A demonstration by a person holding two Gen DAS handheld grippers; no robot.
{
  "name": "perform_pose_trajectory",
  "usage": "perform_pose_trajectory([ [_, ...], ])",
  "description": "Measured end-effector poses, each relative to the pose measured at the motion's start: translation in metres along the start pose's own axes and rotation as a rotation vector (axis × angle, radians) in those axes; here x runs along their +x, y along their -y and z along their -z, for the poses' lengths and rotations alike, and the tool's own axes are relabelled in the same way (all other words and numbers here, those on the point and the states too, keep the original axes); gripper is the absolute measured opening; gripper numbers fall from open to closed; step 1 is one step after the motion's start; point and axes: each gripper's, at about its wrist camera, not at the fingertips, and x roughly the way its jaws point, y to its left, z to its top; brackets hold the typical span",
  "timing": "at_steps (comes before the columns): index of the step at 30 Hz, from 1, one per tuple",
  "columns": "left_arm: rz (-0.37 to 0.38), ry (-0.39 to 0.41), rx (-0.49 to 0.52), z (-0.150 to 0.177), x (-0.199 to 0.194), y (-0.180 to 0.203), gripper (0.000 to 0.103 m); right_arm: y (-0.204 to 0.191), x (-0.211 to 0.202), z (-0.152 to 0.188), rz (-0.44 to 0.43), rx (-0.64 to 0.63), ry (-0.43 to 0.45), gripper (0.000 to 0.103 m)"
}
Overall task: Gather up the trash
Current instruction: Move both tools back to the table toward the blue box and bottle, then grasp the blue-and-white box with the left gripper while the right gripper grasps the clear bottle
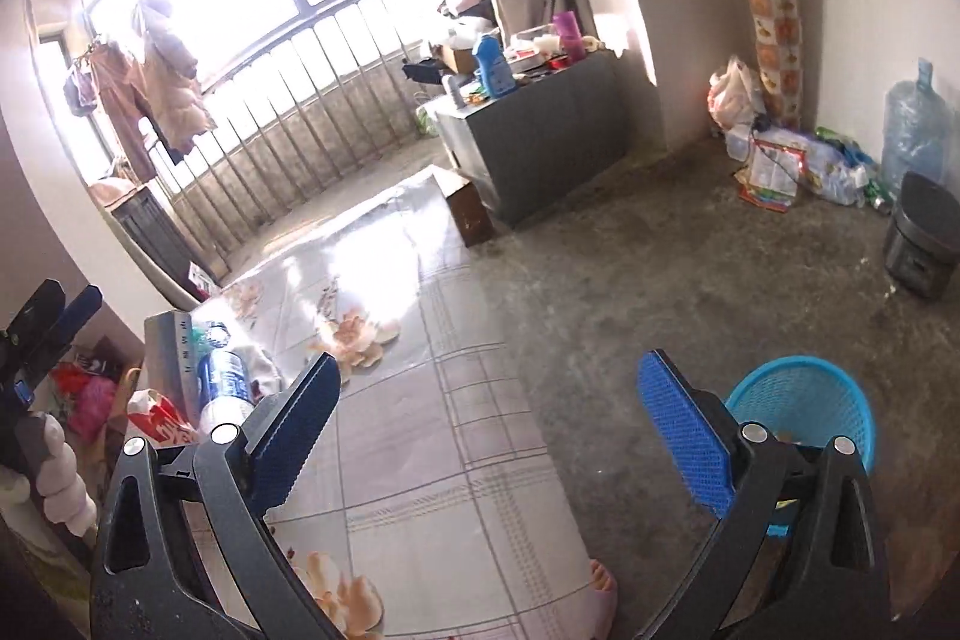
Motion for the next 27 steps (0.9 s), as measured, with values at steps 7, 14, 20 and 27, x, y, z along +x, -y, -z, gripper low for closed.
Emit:
perform_pose_trajectory([
  [7,-0.119,0.027,-0.148,0.011,-0.037,-0.084,0.097,-0.066,0.039,-0.005,-0.196,-0.021,-0.14,0.091],
  [14,-0.176,0.013,-0.284,0.024,-0.048,-0.15,0.097,-0.138,0.089,-0.006,-0.282,-0.113,-0.297,0.084],
  [20,-0.171,-0.071,-0.36,0.033,-0.022,-0.188,0.092,-0.179,0.124,-0.002,-0.276,-0.188,-0.401,0.081],
  [27,-0.193,-0.187,-0.368,0.042,0.012,-0.204,0.088,-0.2,0.166,0.006,-0.25,-0.251,-0.517,0.078],
])
